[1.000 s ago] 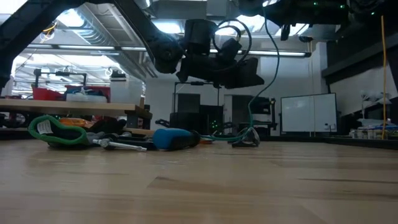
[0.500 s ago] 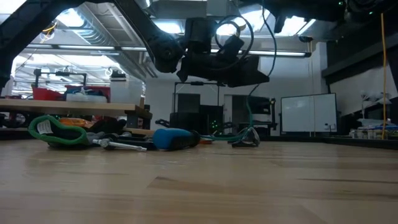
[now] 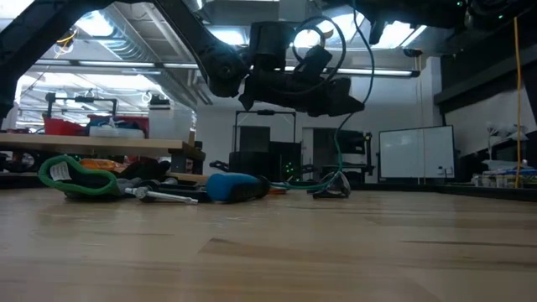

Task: Coil cords
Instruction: Coil the wire in the cable spool

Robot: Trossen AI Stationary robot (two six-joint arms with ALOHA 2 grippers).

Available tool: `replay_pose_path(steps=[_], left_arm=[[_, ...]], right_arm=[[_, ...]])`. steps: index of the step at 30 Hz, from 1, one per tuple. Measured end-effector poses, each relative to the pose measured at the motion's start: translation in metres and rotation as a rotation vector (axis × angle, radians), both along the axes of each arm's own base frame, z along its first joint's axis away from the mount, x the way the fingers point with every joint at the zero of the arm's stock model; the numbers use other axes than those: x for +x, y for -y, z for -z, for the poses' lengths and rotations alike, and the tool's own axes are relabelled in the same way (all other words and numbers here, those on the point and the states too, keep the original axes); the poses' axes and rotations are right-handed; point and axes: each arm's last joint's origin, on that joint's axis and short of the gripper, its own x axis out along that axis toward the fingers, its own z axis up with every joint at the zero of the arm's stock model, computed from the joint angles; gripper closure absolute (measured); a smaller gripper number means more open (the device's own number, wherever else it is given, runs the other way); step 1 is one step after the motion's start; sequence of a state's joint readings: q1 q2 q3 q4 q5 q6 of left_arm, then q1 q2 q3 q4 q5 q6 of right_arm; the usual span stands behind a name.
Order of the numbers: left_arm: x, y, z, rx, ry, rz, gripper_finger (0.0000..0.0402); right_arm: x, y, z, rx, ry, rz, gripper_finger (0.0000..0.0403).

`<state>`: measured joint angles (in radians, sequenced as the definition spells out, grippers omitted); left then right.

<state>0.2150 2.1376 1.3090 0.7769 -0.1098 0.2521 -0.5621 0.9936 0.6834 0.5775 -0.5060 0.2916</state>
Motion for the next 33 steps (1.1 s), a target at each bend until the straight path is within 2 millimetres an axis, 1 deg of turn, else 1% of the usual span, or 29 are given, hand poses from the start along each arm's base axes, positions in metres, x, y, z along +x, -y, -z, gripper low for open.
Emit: replay_pose_path(steps=[8, 25, 33], left_arm=[[-0.0001, -0.0006, -0.0026, 0.046, 0.011, -0.008, 0.0263], [-0.0014, -0.0053, -0.0020, 0.055, -0.001, -0.060, 0.0263], [-0.0019, -0.0067, 0.0008, 0.048, -0.029, -0.061, 0.0263]], right_arm=[[0.0001, -0.0012, 0.0005, 0.013, -0.009, -0.046, 0.0402], [-0.0001, -0.0017, -0.0003, 0.056, -0.002, -0.071, 0.0402], [-0.0016, -0.0026, -0.0061, 0.043, 0.053, -0.075, 0.0402]])
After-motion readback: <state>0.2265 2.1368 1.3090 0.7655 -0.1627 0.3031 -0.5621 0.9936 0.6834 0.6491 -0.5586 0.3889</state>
